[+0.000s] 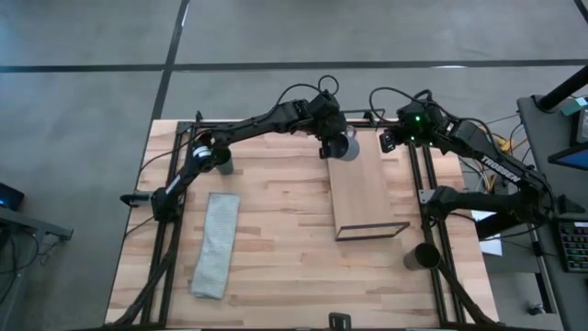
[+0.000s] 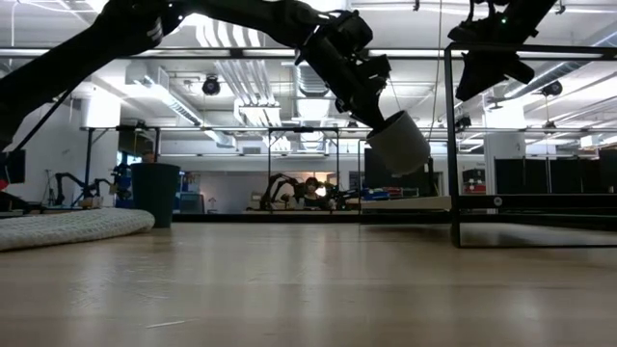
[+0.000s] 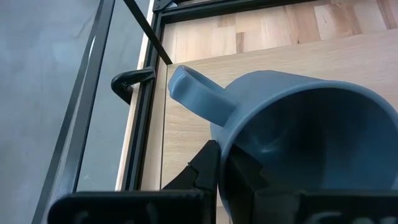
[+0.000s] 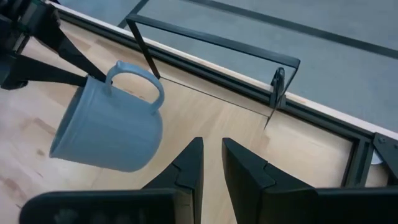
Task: Stack small to large cups/mugs on shelf
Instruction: Put the gray mug on the shelf
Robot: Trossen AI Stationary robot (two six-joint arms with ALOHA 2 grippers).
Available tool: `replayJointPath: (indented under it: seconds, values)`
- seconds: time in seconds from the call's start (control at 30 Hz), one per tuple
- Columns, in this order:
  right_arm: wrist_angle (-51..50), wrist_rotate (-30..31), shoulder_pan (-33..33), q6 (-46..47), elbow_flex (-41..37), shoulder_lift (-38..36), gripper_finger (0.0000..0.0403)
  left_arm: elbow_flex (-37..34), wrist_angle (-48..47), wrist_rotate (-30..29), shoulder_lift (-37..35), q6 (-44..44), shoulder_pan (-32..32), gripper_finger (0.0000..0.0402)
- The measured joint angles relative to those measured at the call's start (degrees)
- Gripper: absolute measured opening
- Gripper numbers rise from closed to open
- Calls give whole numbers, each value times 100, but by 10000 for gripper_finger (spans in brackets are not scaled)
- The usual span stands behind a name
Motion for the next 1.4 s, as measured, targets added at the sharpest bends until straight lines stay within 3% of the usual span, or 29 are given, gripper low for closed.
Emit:
replayJointPath:
  seconds: [0.37,0.53,0.7,1.17,1.4]
  values:
    - [8,4,1,31,0,-2,54,-4,5,0,-97,6,2,0]
    - [187,822,-1,-573,0,-11,54,-26,4,0,-211,7,22,0]
    - [330,885,4,-699,0,-11,54,-2,36,-2,-276,31,33,0]
    - [455,-567,2,-2743,0,-11,54,-13,8,-4,-274,40,48,0]
    - [520,-614,2,-2452,-2,-4,54,-13,19,-4,-274,40,50,0]
